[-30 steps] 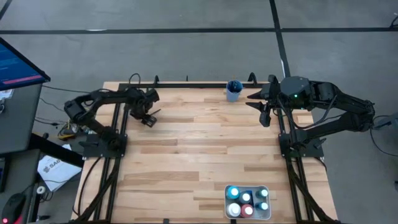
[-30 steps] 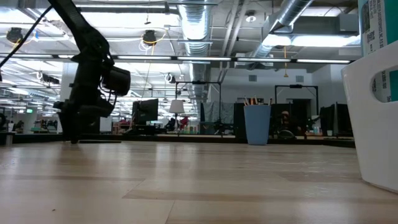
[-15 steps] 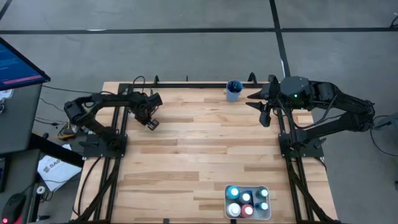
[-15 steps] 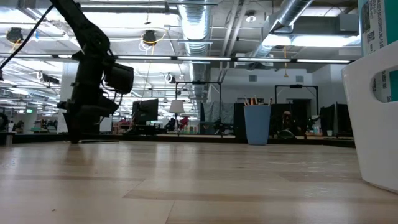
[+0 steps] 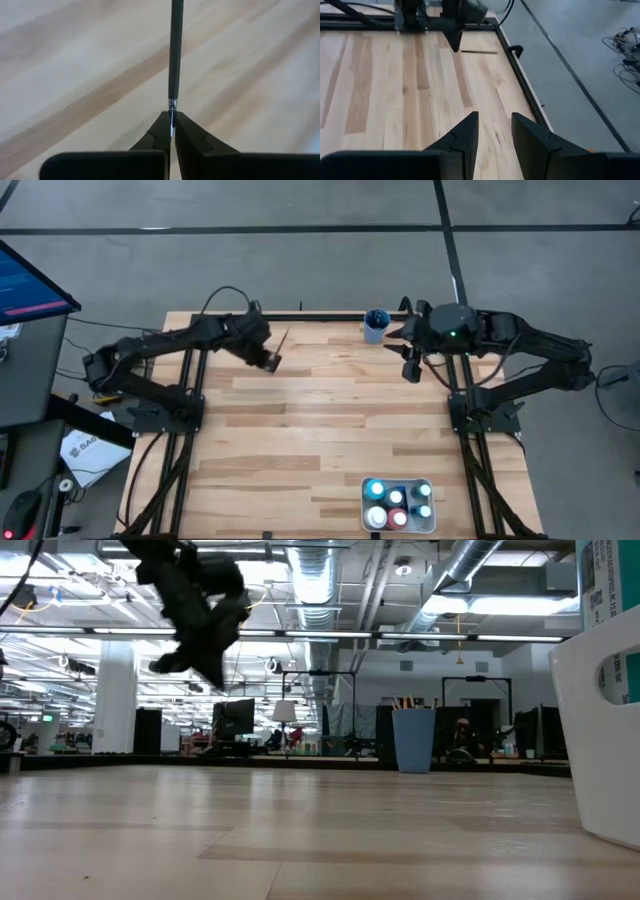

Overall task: Pick & Place Paint Supplies
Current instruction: Put the silver paintbrush into the blue cup

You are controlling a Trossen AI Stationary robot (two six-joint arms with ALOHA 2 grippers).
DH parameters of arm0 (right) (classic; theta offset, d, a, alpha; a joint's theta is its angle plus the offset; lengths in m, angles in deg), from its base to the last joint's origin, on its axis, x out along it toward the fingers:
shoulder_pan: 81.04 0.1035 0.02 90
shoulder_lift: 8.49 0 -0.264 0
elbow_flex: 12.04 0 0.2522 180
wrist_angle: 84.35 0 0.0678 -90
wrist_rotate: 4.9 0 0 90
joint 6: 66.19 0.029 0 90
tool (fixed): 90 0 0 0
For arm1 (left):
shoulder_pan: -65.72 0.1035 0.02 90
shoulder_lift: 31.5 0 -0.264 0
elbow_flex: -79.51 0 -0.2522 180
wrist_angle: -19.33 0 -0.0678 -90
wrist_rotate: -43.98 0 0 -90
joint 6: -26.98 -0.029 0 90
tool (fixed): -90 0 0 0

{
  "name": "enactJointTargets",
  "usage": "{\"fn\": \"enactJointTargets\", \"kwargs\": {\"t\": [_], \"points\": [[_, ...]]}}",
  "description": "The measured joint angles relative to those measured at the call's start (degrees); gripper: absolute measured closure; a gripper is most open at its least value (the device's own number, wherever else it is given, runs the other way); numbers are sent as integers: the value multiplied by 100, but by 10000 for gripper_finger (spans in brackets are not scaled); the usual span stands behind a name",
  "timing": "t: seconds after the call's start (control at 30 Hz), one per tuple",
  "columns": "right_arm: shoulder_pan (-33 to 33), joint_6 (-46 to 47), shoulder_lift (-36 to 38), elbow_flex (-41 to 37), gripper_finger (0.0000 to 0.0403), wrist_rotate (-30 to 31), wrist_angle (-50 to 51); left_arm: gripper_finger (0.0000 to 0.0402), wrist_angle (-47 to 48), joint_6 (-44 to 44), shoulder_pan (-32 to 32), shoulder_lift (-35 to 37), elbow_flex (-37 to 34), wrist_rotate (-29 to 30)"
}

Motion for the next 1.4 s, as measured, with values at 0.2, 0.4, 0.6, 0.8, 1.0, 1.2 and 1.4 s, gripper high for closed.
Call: {"fn": "enactJointTargets", "kwargs": {"t": [0.2,0.4,0.6,0.8,1.0,1.2,1.4], "points": [[-64,43,174,-7,294,0,-249,401,-1333,974,83,-276,528,-1056],[-71,18,443,-4,294,0,-385,401,-3715,2514,137,-867,731,-2060],[-71,44,586,-4,294,0,-381,401,-5382,4009,33,-1605,970,-2484],[-71,50,601,-4,294,0,-377,401,-6384,5282,-116,-2301,1341,-2506],[-71,44,601,-4,294,1,-377,401,-6433,5965,-158,-2952,1953,-2458],[-164,65,601,-4,294,4,-381,401,-6513,6322,-186,-3469,2426,-2541],[-336,64,579,-4,294,2,-457,401,-6573,7273,-247,-3804,2553,-2824]]}}
